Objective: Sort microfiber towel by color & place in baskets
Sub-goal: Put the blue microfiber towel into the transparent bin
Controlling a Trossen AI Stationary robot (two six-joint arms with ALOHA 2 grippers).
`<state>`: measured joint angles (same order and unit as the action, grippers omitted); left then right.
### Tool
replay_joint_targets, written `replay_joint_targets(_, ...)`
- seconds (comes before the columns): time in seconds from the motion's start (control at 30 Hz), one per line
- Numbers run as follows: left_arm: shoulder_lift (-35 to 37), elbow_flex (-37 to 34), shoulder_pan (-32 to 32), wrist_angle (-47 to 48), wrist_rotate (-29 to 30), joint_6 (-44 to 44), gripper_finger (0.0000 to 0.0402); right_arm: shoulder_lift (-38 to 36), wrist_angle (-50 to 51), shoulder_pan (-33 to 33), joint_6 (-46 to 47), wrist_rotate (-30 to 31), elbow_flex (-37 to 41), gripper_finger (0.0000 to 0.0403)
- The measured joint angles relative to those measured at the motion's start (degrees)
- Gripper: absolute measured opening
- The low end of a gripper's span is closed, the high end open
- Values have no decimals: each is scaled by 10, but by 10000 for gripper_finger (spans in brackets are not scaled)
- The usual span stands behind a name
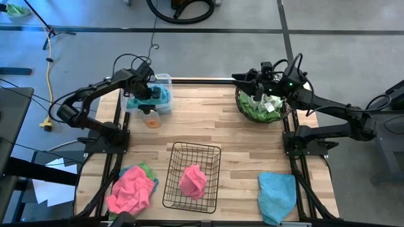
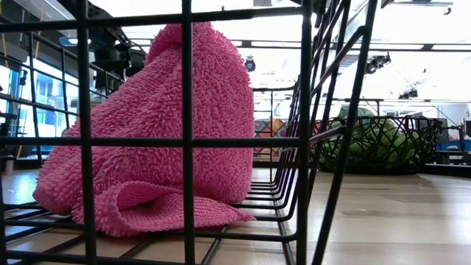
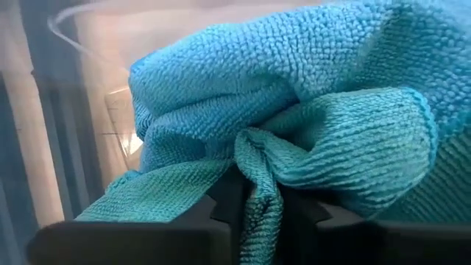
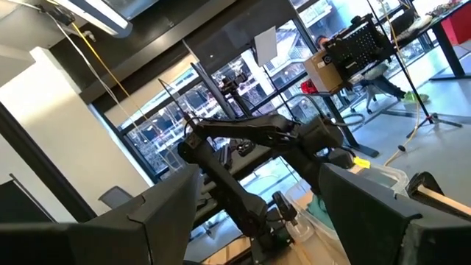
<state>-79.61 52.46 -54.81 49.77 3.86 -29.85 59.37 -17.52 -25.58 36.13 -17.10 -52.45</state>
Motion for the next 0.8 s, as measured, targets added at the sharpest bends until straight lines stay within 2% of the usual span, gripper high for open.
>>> replay_joint_targets(0.2, 21, 32, 0, 20, -2, -14, 111, 0, 7, 0, -1, -1, 0, 277)
replay_joint_targets(0.43, 52, 120, -1, 43, 11, 14, 166, 0, 6, 0, -6, -5, 0, 277)
replay_joint_targets(0.57, 71, 170, -7, 47, 16, 25, 182, 0, 6, 0, -6, -17, 0, 277)
replay_joint_targets(0.8, 106, 225, -12, 65, 9, 40, 184, 0, 5, 0, -4, -28, 0, 277)
